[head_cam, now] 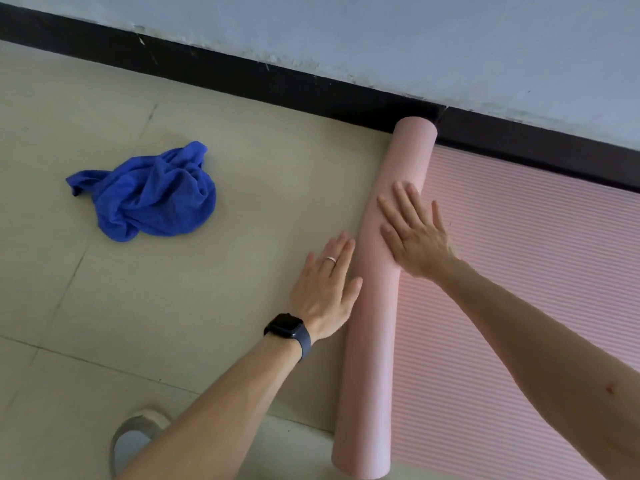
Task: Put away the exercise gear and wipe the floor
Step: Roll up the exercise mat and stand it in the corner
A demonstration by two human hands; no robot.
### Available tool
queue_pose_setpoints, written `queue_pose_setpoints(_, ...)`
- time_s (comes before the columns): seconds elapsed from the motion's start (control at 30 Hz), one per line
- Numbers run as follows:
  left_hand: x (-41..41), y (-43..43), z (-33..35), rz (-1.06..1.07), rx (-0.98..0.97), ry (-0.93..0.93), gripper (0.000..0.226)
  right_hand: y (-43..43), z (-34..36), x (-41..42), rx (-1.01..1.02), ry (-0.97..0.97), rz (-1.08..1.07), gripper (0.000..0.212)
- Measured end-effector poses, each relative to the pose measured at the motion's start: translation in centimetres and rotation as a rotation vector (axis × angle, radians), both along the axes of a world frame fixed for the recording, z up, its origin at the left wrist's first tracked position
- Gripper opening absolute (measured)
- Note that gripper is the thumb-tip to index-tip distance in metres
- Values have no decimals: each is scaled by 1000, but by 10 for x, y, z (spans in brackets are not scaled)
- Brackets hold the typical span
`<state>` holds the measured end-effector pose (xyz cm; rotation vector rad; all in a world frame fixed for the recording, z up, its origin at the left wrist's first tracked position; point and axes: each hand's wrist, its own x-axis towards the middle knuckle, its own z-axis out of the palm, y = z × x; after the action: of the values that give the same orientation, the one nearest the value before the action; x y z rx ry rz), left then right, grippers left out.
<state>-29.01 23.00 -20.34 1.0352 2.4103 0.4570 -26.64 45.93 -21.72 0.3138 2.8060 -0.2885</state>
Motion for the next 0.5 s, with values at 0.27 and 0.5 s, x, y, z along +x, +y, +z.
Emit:
queue_pose_setpoints(0.27,27,20,-21,-147,-97,4,64,18,22,11,-113,175,-77,54)
queue_pose_setpoints(0.5,7,23,-4,-282,-148,64,64,7,5,9,-80,90,-139,55)
